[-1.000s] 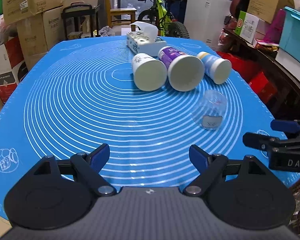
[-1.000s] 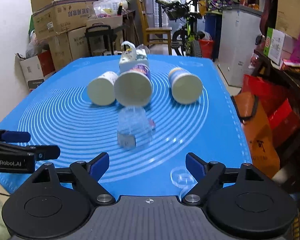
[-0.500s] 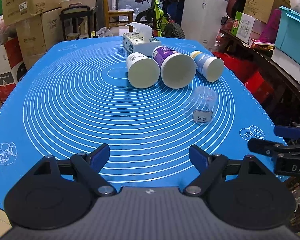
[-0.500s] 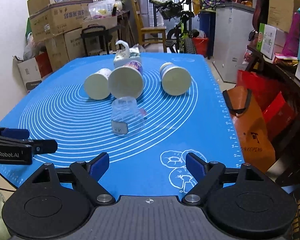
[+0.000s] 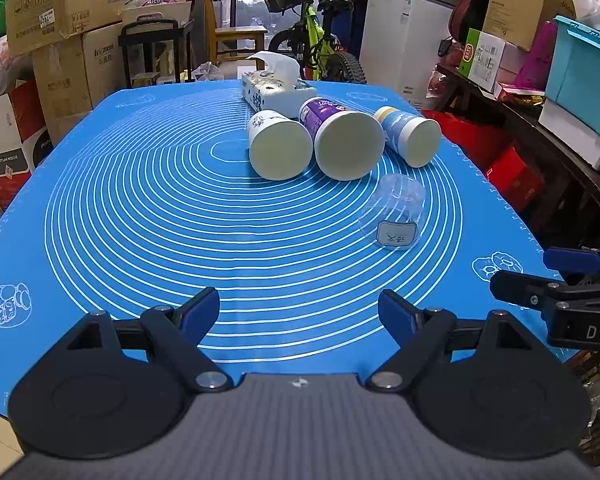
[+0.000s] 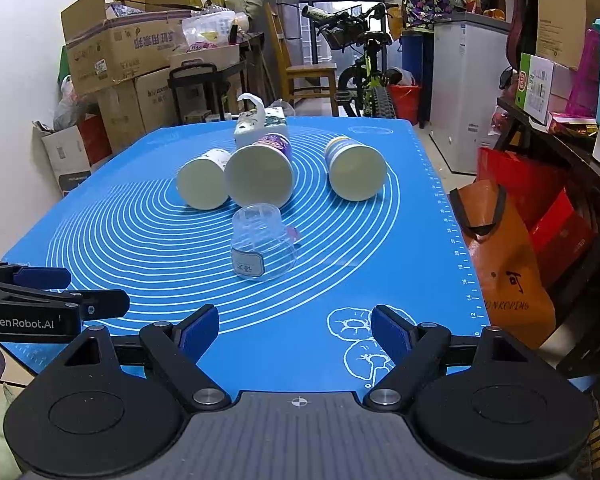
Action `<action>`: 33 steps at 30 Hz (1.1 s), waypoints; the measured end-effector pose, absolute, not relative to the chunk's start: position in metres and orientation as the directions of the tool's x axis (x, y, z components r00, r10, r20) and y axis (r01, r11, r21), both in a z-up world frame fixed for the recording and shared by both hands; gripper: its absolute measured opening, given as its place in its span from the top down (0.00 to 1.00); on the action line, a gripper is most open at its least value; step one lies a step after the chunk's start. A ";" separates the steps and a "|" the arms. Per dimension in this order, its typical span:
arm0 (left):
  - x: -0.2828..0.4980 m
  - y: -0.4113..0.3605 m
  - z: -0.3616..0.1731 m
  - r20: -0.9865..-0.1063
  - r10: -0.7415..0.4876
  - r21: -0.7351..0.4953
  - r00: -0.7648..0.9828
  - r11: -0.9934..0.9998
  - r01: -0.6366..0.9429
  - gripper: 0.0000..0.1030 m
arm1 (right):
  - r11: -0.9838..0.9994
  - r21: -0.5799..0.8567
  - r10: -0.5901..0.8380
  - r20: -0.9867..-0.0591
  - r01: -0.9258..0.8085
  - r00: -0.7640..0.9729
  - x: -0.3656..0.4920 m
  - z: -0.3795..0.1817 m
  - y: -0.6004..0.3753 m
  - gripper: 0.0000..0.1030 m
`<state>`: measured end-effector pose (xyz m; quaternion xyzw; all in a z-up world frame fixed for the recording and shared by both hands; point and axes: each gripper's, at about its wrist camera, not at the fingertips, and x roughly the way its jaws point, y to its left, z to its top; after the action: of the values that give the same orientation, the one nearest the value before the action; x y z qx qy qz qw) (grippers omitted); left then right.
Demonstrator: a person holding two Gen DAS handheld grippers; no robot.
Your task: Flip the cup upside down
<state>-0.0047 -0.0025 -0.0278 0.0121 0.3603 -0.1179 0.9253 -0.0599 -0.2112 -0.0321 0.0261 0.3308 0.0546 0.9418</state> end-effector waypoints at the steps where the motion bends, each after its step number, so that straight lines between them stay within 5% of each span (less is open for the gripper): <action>1: -0.005 -0.003 -0.028 -0.668 -0.207 -0.061 0.714 0.972 0.225 0.16 | 0.993 0.085 0.120 -0.619 -0.086 0.776 -0.060 -0.032 -0.211 0.17; 33: -0.007 -0.009 -0.030 -0.675 -0.207 -0.039 0.708 0.968 0.246 0.16 | 0.994 0.080 0.112 -0.612 -0.079 0.783 -0.059 -0.032 -0.210 0.17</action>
<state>-0.0066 -0.0092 -0.0297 0.0270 0.3617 -0.1227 0.9238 -0.0592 -0.2102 -0.0322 0.0250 0.3255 0.0507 0.9438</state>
